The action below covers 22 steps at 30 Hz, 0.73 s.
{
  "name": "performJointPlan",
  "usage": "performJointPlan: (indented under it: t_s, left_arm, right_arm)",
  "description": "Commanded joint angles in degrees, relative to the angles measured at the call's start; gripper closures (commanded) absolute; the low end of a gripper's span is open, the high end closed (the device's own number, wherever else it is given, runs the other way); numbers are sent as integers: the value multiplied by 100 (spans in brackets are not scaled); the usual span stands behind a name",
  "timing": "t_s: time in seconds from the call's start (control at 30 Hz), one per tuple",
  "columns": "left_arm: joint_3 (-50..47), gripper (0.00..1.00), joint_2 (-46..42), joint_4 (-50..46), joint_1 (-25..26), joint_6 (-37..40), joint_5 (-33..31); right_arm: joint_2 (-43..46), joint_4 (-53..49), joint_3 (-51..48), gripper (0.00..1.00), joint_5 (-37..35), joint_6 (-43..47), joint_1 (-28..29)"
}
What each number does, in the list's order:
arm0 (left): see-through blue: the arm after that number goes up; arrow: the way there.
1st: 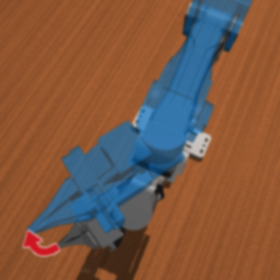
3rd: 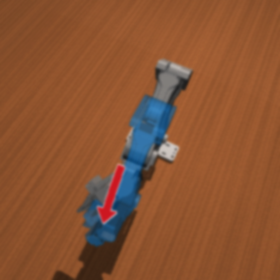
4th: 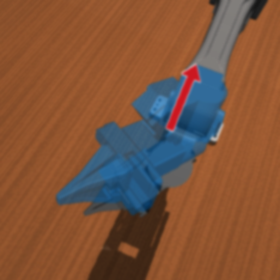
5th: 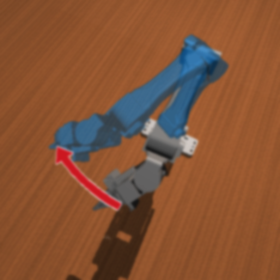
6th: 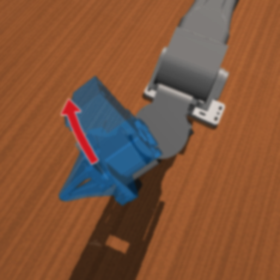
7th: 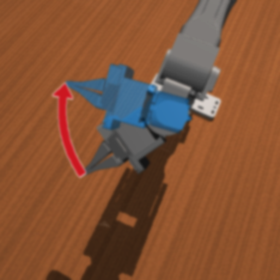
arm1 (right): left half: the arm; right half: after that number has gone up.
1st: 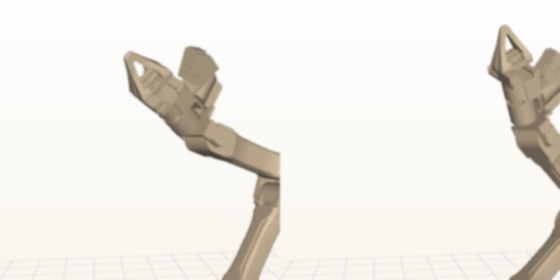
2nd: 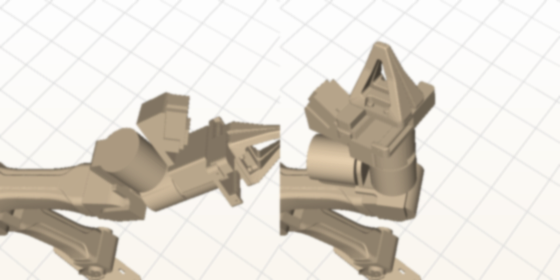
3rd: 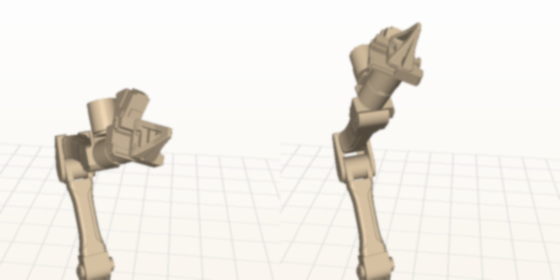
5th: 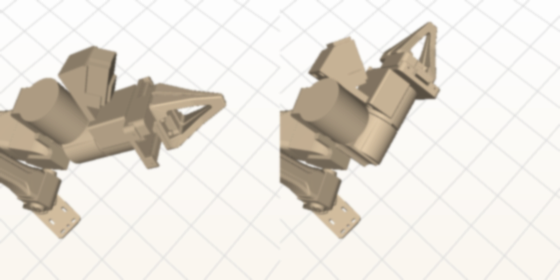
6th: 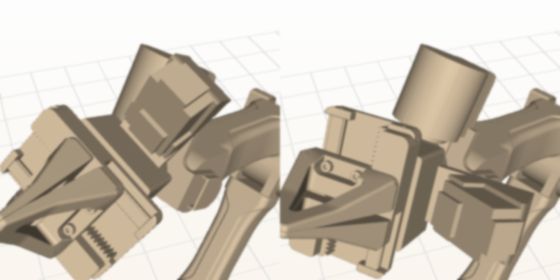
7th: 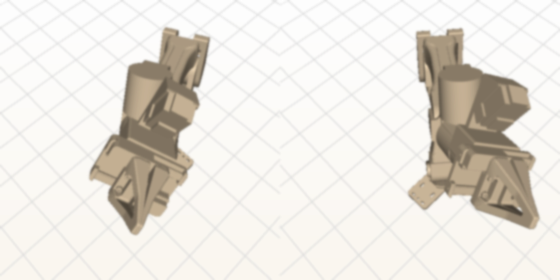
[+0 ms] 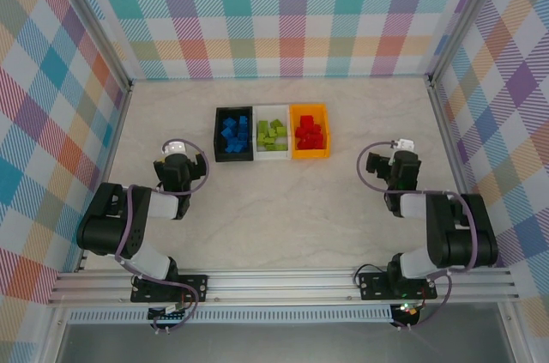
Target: Sort the legos into containers by color
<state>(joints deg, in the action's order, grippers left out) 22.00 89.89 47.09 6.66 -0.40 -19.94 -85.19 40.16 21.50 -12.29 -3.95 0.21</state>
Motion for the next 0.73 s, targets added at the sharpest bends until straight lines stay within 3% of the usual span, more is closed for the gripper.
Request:
performJointPlan:
  t_s: [0.0, 0.7]
  left_arm:
    - [68, 0, -67, 128, -37, -83, 86]
    - [90, 0, -32, 116, -39, -26, 193]
  right_arm:
    - [-299, 970, 115, 0, 925, 184, 22]
    - [-253, 868, 118, 0, 929, 178, 23]
